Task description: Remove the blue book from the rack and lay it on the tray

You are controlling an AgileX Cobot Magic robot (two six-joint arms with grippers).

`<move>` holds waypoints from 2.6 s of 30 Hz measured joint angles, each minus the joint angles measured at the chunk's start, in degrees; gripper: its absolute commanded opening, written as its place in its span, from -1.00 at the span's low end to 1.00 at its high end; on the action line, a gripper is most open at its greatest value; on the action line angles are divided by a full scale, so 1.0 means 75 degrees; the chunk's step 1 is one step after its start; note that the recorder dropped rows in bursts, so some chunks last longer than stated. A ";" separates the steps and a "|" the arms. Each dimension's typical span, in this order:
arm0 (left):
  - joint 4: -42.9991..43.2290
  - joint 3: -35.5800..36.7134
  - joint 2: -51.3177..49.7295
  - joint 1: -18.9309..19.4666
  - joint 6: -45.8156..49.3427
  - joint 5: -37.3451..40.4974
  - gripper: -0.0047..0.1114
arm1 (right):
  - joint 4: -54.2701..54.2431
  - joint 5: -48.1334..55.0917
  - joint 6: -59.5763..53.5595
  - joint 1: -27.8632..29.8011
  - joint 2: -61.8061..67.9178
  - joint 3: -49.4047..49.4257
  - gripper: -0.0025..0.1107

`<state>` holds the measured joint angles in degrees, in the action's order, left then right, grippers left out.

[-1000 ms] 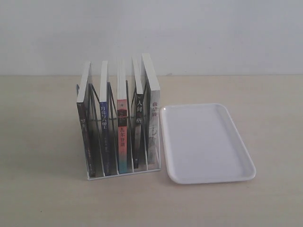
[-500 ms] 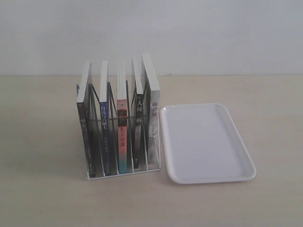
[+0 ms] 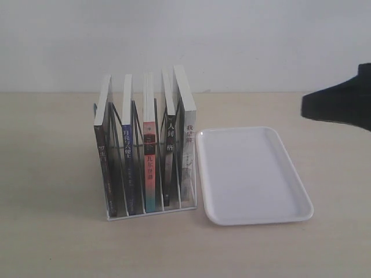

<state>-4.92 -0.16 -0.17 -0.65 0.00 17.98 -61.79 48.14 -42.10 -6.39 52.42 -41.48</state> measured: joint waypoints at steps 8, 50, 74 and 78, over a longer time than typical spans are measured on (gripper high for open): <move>0.0000 0.0000 0.0000 0.0000 0.0000 0.0000 -0.84 | -0.0562 -0.0068 -0.0725 -0.2055 0.0119 -0.0734 -0.44; 0.0000 0.0000 0.0000 0.0000 0.0000 0.0000 -0.84 | 0.9024 -0.0536 0.7640 -0.4324 0.6563 -0.6547 -0.43; 0.0000 0.0000 0.0000 0.0000 0.0000 0.0000 -0.84 | 0.8998 -0.0646 0.7700 -0.4324 0.7188 -0.6562 -0.96; 0.0000 0.0000 0.0000 0.0000 0.0000 0.0000 -0.84 | 0.8998 -0.0646 0.7731 -0.4324 0.7205 -0.6609 -0.96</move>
<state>-4.92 -0.16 -0.17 -0.65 0.00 17.98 5.70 43.29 15.89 -38.83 106.46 -91.05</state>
